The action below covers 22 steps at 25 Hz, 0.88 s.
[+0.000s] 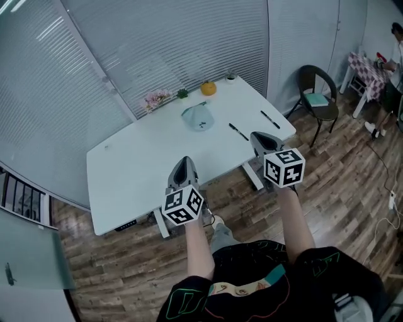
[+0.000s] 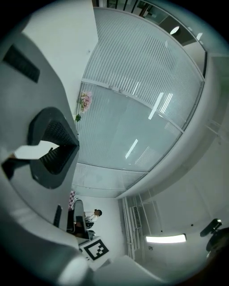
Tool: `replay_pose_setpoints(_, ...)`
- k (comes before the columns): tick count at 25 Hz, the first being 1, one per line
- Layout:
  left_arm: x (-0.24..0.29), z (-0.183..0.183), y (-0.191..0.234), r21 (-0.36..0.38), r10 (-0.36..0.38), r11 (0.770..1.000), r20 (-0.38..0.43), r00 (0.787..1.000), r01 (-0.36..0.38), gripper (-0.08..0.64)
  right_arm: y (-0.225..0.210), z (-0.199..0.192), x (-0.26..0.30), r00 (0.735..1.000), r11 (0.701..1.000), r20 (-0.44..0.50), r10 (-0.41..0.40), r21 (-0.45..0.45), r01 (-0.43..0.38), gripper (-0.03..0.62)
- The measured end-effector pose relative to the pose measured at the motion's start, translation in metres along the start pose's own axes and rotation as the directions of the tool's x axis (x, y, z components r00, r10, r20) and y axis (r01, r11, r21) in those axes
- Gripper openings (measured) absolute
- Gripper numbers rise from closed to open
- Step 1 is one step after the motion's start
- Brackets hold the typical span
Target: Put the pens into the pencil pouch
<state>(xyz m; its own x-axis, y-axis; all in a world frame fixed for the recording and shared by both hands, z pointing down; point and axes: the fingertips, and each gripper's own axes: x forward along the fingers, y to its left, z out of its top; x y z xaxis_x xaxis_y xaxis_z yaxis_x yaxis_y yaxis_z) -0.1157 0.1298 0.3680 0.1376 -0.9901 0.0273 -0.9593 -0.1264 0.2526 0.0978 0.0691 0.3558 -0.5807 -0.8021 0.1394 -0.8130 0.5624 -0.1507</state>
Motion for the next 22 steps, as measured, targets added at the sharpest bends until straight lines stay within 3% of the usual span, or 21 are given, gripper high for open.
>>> replay_pose_setpoints(3,0.032,0.001,0.015,-0.006,-0.016,1.0,-0.02,1.0,0.016,-0.005,-0.014,-0.001,0.032,1.0,0.999,-0.015,-0.024,0.036,0.025,0.002)
replay_pose_setpoints(12,0.113,-0.014,0.095,-0.09,0.003,0.996,-0.1,0.995,-0.012,-0.005,0.004,-0.031,0.161,0.989,0.998,-0.137,0.05,0.039,-0.045,0.002)
replay_pose_setpoints(18,0.151,-0.008,0.155,-0.12,0.044,0.991,-0.089,0.995,-0.055,-0.005,-0.002,-0.013,0.225,0.994,1.0,-0.11,0.026,0.013,-0.024,0.002)
replay_pose_setpoints(22,0.176,-0.005,0.185,-0.139,0.06,0.988,-0.085,0.995,-0.071,-0.005,0.01,-0.006,0.269,0.989,0.998,-0.139,0.05,-0.034,-0.055,0.002)
